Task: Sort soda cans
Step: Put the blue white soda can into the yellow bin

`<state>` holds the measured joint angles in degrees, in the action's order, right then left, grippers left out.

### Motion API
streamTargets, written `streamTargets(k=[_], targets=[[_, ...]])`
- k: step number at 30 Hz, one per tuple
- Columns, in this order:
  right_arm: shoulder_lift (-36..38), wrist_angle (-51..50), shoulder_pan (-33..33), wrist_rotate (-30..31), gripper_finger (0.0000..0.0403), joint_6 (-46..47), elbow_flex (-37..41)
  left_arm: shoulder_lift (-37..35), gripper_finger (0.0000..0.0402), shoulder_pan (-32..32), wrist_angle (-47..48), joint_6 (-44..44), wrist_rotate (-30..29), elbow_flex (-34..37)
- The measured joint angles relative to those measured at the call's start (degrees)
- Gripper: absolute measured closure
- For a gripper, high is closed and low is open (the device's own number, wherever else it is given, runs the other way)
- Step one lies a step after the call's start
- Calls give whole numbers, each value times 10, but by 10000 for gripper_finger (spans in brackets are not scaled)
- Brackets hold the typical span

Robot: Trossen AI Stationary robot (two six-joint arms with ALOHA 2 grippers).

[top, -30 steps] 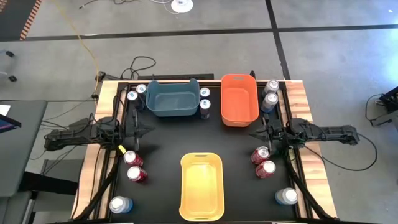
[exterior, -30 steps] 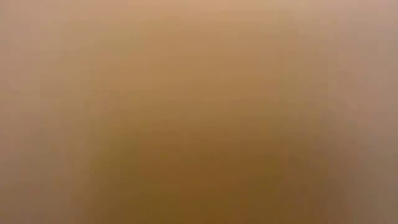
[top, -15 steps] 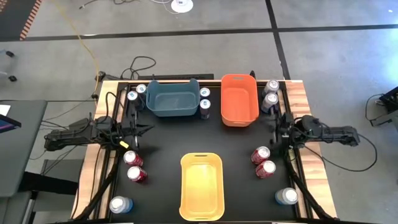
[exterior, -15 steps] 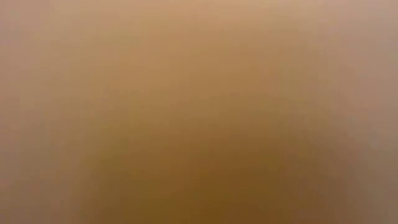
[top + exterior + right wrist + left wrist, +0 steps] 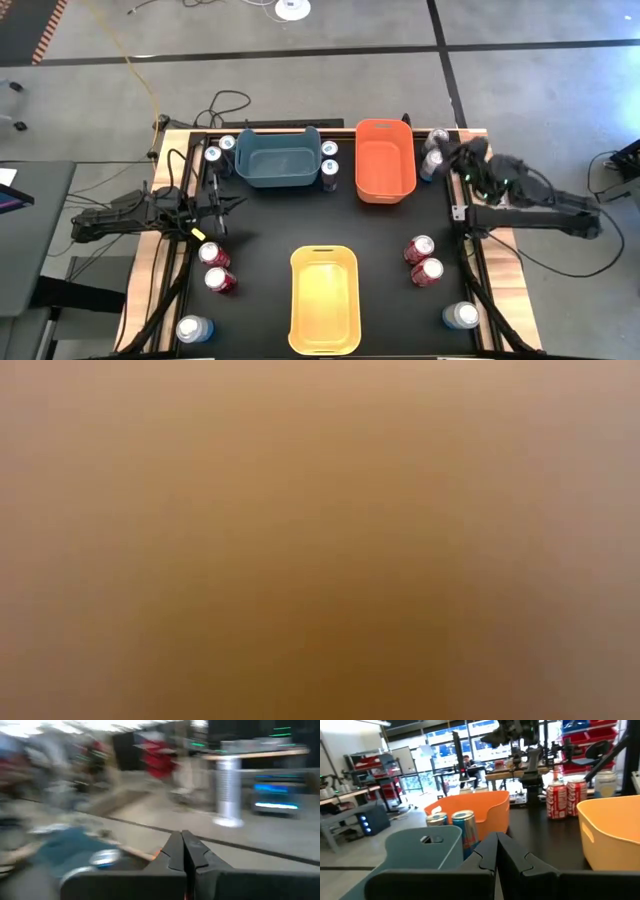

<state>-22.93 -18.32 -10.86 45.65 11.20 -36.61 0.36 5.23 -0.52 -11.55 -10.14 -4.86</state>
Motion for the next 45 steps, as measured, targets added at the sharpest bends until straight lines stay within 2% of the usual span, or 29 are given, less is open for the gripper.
streamTargets(k=[3,6,9,12,14,16,18,22,26,30,34,37,45], targets=[[-63,-133,-45,7,403,27,-100,0,389,0,3,0,0,0],[-122,-232,-82,-66,398,6,-175,0,365,0,9,3,-7,0],[-156,-244,-99,-140,387,-26,-209,0,337,0,23,9,-13,0],[-188,-204,-100,-146,376,-87,-226,0,310,0,29,14,-19,0],[-202,-189,-103,-145,371,-95,-234,0,296,0,29,14,-19,0],[-221,-223,-115,-144,367,-94,-250,0,286,0,29,14,-19,0],[-240,-298,-145,-143,356,-51,-264,0,281,0,29,15,-22,0],[-276,-430,-211,-154,299,22,-266,0,276,0,29,11,-47,0],[-314,-517,-258,-181,198,53,-266,0,275,0,28,15,-55,0],[-348,-549,-269,-186,98,67,-266,0,275,0,26,21,-67,0],[-375,-516,-272,-206,25,69,-244,0,275,0,28,21,-67,-1],[-399,-503,-293,-245,8,68,-215,0,275,0,36,23,-67,-1],[-436,-466,-370,-250,6,58,-171,0,275,0,51,29,-67,-1]])
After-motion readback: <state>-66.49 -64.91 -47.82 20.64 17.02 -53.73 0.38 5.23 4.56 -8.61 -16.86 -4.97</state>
